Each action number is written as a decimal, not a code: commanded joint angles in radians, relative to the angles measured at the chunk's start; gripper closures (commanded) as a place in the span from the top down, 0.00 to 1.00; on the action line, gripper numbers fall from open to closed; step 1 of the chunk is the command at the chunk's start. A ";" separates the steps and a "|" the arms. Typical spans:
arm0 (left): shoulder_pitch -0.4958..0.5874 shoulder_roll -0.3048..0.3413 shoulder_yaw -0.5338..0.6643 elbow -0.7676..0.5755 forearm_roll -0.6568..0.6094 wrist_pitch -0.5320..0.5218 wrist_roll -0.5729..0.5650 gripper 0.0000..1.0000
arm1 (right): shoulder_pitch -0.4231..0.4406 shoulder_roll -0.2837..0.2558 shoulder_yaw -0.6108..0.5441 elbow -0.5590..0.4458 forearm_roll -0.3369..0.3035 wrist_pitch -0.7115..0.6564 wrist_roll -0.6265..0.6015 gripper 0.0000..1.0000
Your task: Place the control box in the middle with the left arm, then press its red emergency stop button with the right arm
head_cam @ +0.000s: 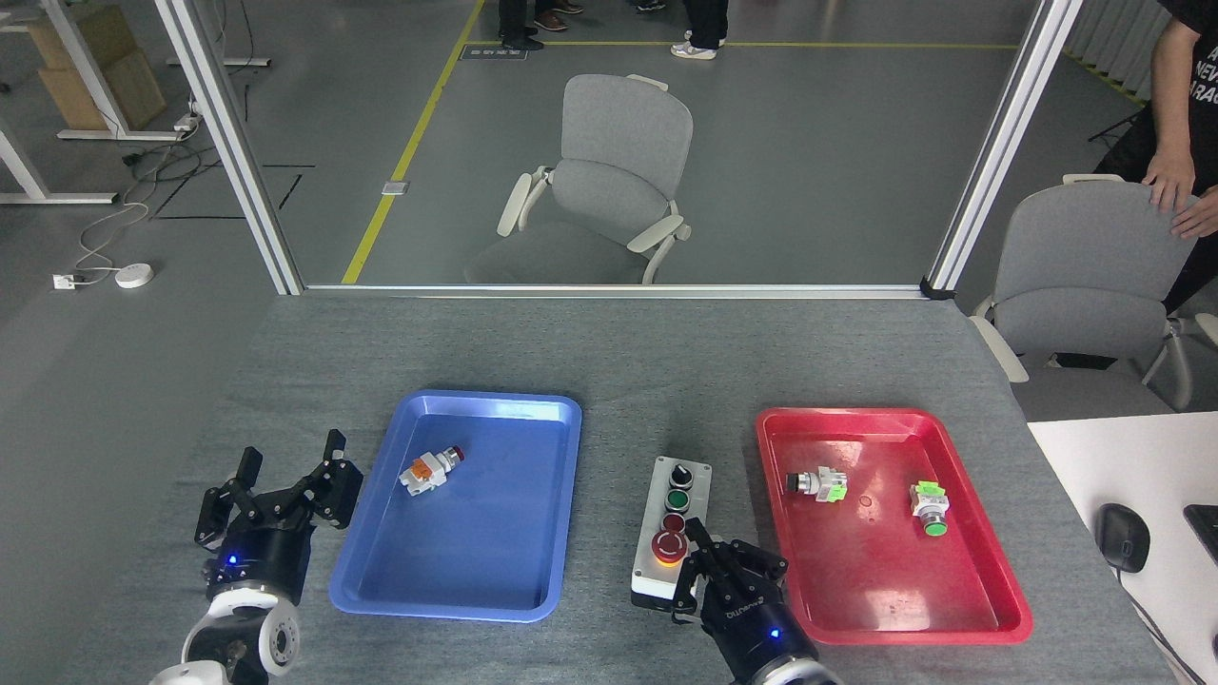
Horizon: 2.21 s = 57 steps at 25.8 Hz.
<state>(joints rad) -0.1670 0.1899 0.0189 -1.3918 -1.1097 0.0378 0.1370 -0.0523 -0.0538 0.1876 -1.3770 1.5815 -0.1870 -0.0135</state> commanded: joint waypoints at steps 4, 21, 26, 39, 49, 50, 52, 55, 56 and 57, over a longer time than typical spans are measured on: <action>-0.023 -0.004 0.000 0.027 -0.004 0.036 -0.013 0.99 | -0.015 0.023 0.018 0.072 0.032 0.012 0.001 0.00; -0.040 0.008 -0.007 0.042 -0.007 0.019 -0.097 0.99 | -0.015 -0.003 -0.122 -0.083 -0.040 0.009 0.006 0.00; -0.029 0.006 -0.008 0.042 -0.007 0.014 -0.093 0.99 | -0.009 -0.040 -0.209 -0.099 -0.052 0.014 0.004 0.14; -0.011 -0.055 -0.057 0.114 -0.007 0.017 -0.007 0.99 | -0.008 -0.112 -0.269 -0.091 -0.130 0.130 -0.005 0.98; -0.014 -0.063 -0.057 0.116 0.004 0.019 0.000 0.99 | 0.006 -0.133 -0.313 -0.091 -0.130 0.130 0.001 0.98; -0.014 -0.061 -0.057 0.116 0.004 0.019 0.000 0.99 | 0.008 -0.133 -0.321 -0.091 -0.130 0.130 0.001 0.98; -0.014 -0.061 -0.057 0.116 0.004 0.019 0.000 0.99 | 0.011 -0.133 -0.323 -0.091 -0.130 0.130 0.001 0.98; -0.014 -0.063 -0.057 0.116 0.004 0.019 0.000 0.99 | 0.011 -0.133 -0.324 -0.088 -0.132 0.127 0.001 0.98; -0.014 -0.061 -0.057 0.116 0.004 0.019 0.001 0.99 | 0.011 -0.135 -0.324 -0.088 -0.132 0.127 0.001 0.98; -0.014 -0.061 -0.057 0.116 0.004 0.019 0.000 0.99 | 0.011 -0.135 -0.324 -0.088 -0.132 0.127 0.001 0.98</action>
<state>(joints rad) -0.1809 0.1283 -0.0383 -1.2763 -1.1062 0.0571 0.1372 -0.0415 -0.1878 -0.1348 -1.4657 1.4499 -0.0598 -0.0122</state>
